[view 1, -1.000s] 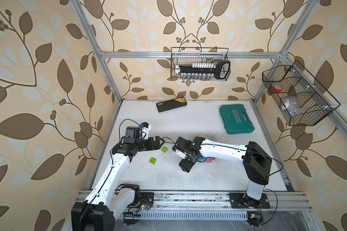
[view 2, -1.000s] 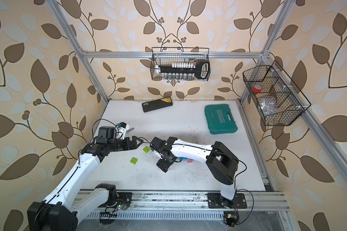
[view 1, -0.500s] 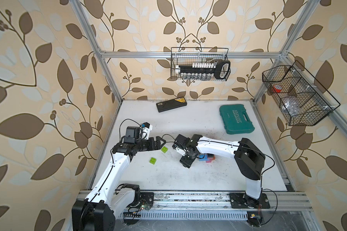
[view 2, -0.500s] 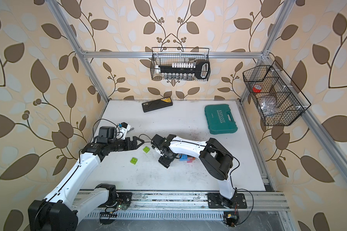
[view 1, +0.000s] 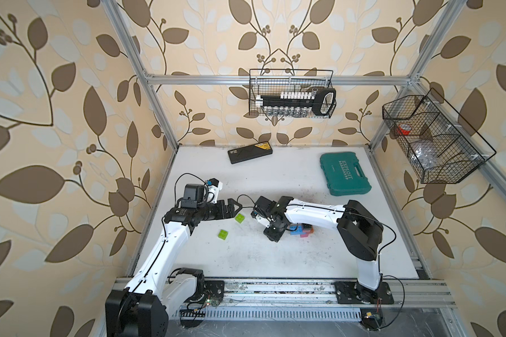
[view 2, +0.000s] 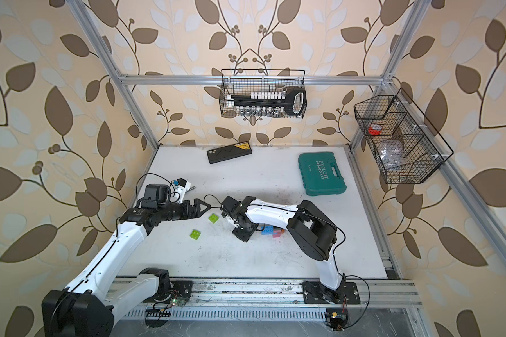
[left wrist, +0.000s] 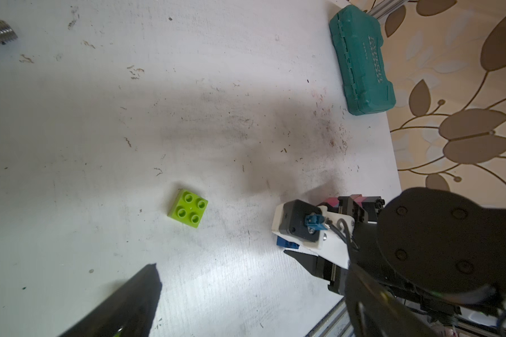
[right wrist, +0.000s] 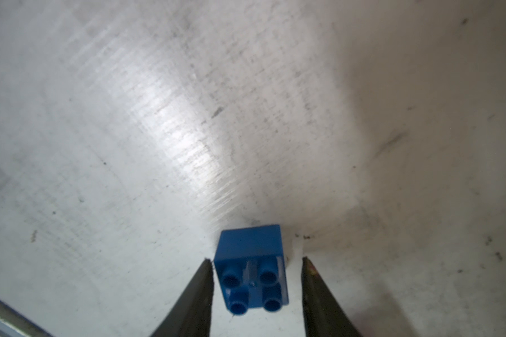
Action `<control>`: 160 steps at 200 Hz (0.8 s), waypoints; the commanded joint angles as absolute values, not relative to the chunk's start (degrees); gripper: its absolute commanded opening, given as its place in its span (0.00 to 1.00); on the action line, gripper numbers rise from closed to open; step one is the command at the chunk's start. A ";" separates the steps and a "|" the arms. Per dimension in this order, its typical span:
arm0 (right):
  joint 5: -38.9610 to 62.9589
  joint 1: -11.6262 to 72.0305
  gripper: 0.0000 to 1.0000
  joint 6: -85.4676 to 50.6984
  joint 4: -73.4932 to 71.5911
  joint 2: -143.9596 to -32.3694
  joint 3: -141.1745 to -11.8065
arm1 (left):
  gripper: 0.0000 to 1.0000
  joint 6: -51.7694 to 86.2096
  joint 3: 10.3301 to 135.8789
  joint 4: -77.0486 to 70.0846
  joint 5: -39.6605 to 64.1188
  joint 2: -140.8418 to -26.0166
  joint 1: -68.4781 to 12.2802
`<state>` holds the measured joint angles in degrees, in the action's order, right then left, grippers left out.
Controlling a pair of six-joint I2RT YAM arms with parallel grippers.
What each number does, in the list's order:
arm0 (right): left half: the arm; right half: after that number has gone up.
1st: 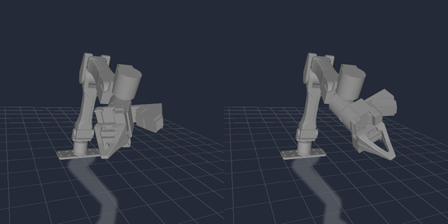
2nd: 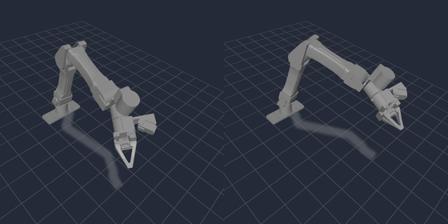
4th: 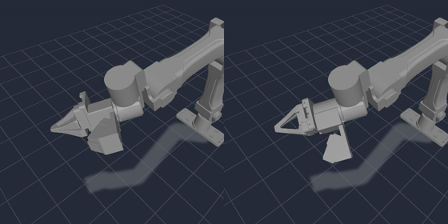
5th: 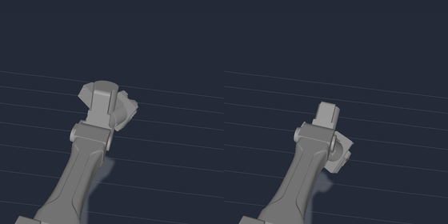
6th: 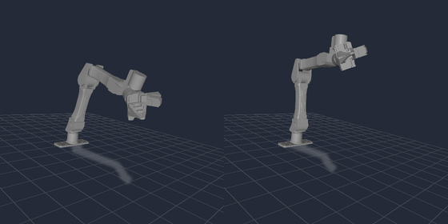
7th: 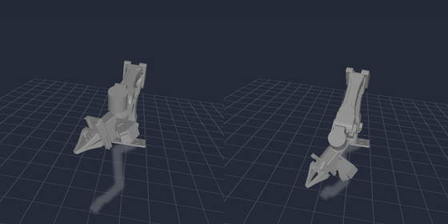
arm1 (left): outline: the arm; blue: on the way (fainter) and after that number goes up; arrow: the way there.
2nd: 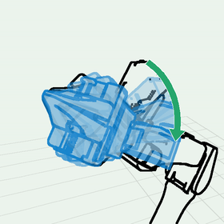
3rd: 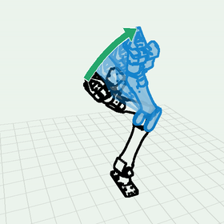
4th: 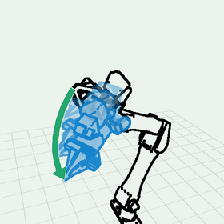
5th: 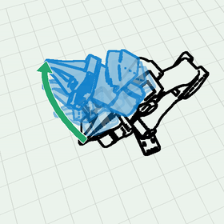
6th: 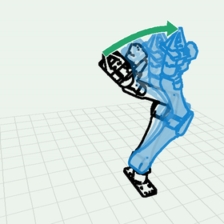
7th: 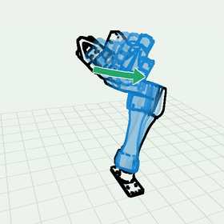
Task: Assemble the number 4 with lego
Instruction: Pick up the lego brick from the center of the board.
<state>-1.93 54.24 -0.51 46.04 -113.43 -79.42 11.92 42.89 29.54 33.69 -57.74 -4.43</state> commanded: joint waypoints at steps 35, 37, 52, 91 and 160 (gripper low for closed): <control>-1.76 54.15 0.22 -1.89 45.68 -112.10 -79.06 | 0.99 11.16 43.24 28.02 35.51 -57.66 -4.22; -1.78 54.14 0.22 -1.99 45.70 -111.96 -79.09 | 0.99 11.16 43.29 28.01 35.51 -57.66 -4.22; -1.62 54.22 0.21 -2.46 46.26 -110.75 -79.10 | 0.99 11.16 43.24 27.95 35.51 -57.50 -4.22; -1.57 54.21 0.20 -4.19 48.91 -106.86 -80.16 | 0.99 11.28 43.24 27.80 35.33 -57.14 -4.22; -2.36 51.75 0.20 -8.87 53.49 -100.31 -81.65 | 0.99 11.04 43.15 27.33 36.51 -56.08 -4.22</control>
<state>-1.93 52.86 -5.78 50.13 -103.22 -79.59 11.92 42.89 28.64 34.35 -57.58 -4.43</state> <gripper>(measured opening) 0.254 0.988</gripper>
